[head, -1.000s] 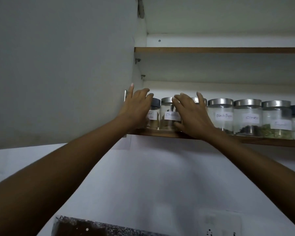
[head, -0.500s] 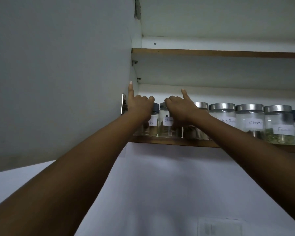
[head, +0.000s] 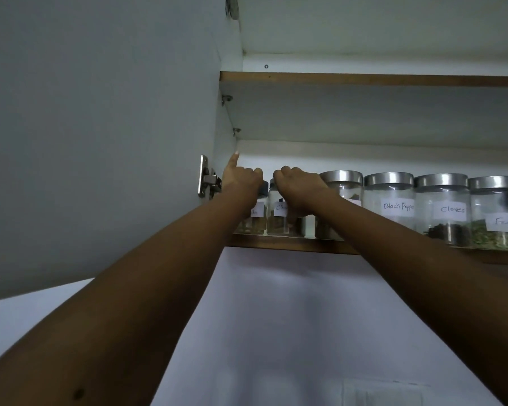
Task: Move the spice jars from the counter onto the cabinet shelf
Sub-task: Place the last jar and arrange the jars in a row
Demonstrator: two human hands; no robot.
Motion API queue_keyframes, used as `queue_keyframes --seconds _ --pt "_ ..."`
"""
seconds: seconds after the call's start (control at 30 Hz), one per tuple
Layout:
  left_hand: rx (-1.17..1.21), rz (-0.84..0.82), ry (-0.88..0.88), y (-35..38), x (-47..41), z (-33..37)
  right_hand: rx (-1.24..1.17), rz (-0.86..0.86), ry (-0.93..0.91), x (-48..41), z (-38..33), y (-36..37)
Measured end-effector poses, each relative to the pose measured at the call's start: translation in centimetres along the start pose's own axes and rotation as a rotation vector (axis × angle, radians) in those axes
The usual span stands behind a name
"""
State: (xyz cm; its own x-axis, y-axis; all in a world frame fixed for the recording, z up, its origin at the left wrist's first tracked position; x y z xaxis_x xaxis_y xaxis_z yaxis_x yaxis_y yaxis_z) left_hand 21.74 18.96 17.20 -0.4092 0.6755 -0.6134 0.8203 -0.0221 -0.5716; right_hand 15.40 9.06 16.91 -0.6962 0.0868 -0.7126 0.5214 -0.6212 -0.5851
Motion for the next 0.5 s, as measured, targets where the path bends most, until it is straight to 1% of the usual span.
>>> queue_keyframes --seconds 0.17,0.27,0.5 --pt "-0.012 -0.034 0.027 0.7 -0.7 0.8 -0.038 -0.011 0.051 -1.9 -0.8 1.7" --pt "-0.053 -0.046 0.019 1.7 -1.4 0.9 -0.035 -0.005 0.074 -2.9 -1.1 3.0" --pt "-0.048 -0.079 0.005 3.5 -3.9 1.4 -0.047 -0.003 0.089 -5.2 -1.2 5.6"
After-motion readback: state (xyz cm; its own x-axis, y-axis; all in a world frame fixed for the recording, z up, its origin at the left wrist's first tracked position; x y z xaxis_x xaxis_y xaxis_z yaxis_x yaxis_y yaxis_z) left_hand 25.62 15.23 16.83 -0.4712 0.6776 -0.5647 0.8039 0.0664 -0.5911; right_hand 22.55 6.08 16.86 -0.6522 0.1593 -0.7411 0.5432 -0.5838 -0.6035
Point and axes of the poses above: each hand's wrist, its own x-axis away from the middle knuckle, its own y-axis out of the palm, z = x × y, the point moved 1 cm from there along -x, towards the middle knuckle, and after that the axes turned 9 degrees about y, right-handed, at the moved point
